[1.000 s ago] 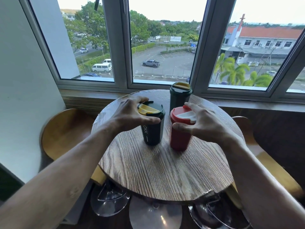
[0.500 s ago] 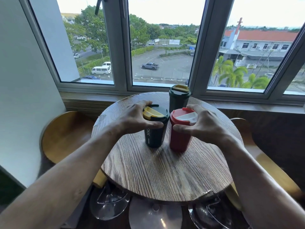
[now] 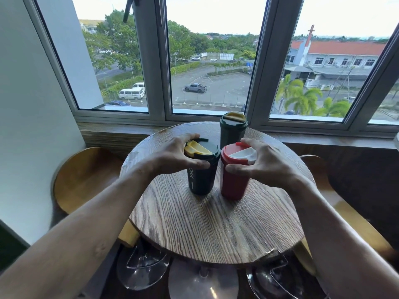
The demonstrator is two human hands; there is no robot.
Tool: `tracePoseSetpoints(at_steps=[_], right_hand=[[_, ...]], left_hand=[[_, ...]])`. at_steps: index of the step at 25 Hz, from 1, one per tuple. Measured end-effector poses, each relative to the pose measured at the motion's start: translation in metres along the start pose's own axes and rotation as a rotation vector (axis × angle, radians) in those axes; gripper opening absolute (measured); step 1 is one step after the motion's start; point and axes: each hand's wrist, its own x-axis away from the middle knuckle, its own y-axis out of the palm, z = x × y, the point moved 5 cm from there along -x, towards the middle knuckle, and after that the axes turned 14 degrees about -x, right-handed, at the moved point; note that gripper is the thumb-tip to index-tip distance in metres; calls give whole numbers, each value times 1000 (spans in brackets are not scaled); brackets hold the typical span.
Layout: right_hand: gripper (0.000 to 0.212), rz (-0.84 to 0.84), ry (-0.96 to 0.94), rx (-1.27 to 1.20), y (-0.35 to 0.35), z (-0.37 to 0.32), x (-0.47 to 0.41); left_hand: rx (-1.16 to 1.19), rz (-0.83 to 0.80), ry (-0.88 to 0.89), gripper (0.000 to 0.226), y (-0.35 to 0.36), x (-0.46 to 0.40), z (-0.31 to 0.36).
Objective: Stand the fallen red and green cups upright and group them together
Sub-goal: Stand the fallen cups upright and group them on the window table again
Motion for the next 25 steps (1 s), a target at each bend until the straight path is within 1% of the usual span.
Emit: tracePoseSetpoints(at_steps=[5,10,13,14,16,18,20,22,25], right_hand=[[117,-11,20,-16,2,3,2],[118,12,38,-27,4,3,3],[121,-4,35,-68,1,-1,2],[117,4,28,-84,-2,-5,0],[101,31,14,-92,-10,-13,-9],[84,91,-4,-44,-18,-22,-28],[69,142,-6,29,-23,-29,-55],[68,145,18,109,-24,-28,-87],[75,86,118,201,-21,-17,-130]], left_hand=[[30,-14,11,103,3,0,0],[-3,7,-1,113,3,0,-4],[1,20,42,111,1,2,1],[18,36,56,109,-1,2,4],[45,98,63,106,-8,4,11],[-10,187,74,104,-16,6,20],[-78,237,95,98,-21,8,29],[-105,243,97,90,-21,8,34],[-156,259,79,82,-16,8,31]])
